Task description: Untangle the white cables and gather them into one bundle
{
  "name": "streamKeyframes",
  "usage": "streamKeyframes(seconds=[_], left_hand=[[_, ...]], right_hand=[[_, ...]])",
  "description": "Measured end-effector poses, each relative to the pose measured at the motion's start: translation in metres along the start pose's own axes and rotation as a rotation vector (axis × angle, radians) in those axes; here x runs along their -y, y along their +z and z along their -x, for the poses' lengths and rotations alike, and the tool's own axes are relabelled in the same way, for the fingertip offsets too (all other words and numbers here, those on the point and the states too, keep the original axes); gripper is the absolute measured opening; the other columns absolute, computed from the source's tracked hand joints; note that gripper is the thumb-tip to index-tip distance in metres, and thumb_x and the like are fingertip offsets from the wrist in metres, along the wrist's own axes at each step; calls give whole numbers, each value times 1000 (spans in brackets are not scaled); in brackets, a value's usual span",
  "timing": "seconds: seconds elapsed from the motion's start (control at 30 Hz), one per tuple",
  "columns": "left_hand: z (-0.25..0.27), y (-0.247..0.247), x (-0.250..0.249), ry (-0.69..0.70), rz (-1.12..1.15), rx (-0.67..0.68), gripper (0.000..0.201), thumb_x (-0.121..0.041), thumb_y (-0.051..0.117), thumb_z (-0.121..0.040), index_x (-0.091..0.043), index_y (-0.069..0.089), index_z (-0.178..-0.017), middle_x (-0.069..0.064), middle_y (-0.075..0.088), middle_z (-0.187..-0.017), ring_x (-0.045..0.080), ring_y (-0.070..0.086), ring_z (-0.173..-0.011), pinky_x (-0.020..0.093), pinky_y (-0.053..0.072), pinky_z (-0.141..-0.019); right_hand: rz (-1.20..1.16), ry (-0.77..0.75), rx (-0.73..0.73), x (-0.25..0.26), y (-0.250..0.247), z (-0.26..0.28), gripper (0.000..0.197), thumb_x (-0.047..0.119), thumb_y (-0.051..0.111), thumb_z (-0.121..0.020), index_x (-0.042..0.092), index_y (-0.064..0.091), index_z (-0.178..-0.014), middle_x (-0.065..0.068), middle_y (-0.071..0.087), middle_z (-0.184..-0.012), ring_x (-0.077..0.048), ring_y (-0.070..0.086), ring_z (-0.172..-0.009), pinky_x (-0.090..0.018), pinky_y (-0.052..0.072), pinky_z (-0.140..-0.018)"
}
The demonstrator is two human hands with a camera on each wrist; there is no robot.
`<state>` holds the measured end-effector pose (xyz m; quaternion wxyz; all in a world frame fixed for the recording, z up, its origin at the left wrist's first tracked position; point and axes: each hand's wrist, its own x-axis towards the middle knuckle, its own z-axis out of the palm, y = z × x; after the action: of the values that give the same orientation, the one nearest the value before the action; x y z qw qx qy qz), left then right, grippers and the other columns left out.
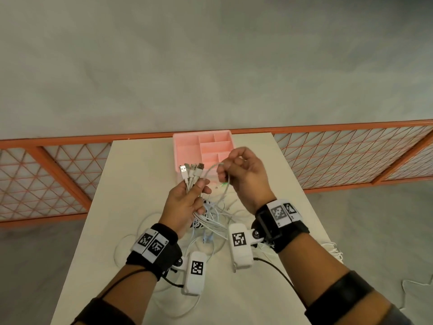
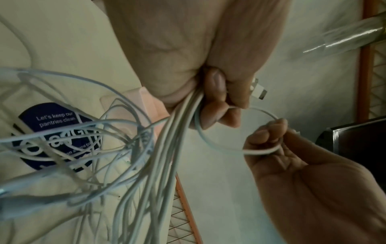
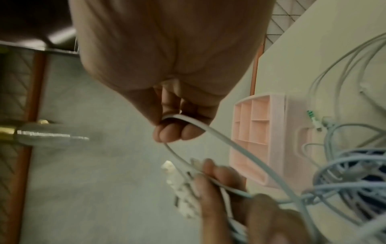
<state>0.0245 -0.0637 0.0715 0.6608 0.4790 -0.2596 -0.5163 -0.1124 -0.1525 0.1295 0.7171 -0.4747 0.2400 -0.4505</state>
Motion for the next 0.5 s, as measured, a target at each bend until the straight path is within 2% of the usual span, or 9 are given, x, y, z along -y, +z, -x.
streamKeyframes(seconds=[0.07,0.1,0.2,0.23,0.3,0.37,0.43,0.5], left_hand=[[-3,-3,1,-15,49,-42,12,-18,60,-97,-7,65,-99,3,58,-83,9,31,-48,24,39,-49],[-5,-4,2,-19,58,-70,10,-16,61,-97,-7,66,-97,2,57,-81,10,30,-48,25,39,-48],[-8,-8,6,-18,-38,-135,7,-13,66,-95,-7,67,-94,2,57,-75,11,29,-47,25,36,-44],[-8,-8,8,-21,-76,-142,8,-13,67,-94,-6,67,-94,3,57,-74,11,30,-47,24,35,-44],[-8,-7,12,-38,-128,-140,9,-13,68,-92,-4,67,-93,4,58,-72,12,32,-47,24,34,-42],[-7,-4,14,-56,-149,-125,9,-13,68,-92,-5,67,-91,3,58,-70,11,31,-45,24,32,-42],[-6,-2,15,-69,-151,-100,10,-15,67,-94,-5,66,-93,5,59,-73,11,30,-44,23,32,-42],[-4,-2,13,-93,-117,-78,11,-17,67,-94,-6,65,-95,7,62,-78,11,29,-45,24,33,-43]], right_hand=[[-10,-28,-52,6,-2,-4,22,-11,51,-85,8,52,-96,-14,59,-69,-24,52,-59,-31,46,-58],[61,-8,-87,7,-4,-5,24,-12,48,-86,8,53,-97,-13,58,-67,-23,51,-56,-30,44,-56],[520,116,-130,4,-12,-5,21,-4,44,-91,9,58,-99,-12,61,-70,-21,53,-50,-28,42,-55],[744,126,-91,0,-15,-4,18,2,46,-94,10,60,-103,-11,64,-76,-21,58,-54,-28,43,-57],[1184,55,71,-8,-19,-3,21,12,49,-97,14,62,-114,-5,67,-98,-18,64,-76,-28,47,-70],[1448,-9,271,-15,-17,-1,22,19,53,-97,14,64,-116,-3,65,-109,-19,62,-91,-31,49,-83],[1499,-11,360,-17,-13,0,18,26,57,-96,13,68,-101,-3,68,-96,-21,62,-85,-37,51,-80],[1398,-21,343,-11,-12,-2,20,27,59,-96,11,69,-91,-2,69,-83,-19,62,-77,-34,51,-74]])
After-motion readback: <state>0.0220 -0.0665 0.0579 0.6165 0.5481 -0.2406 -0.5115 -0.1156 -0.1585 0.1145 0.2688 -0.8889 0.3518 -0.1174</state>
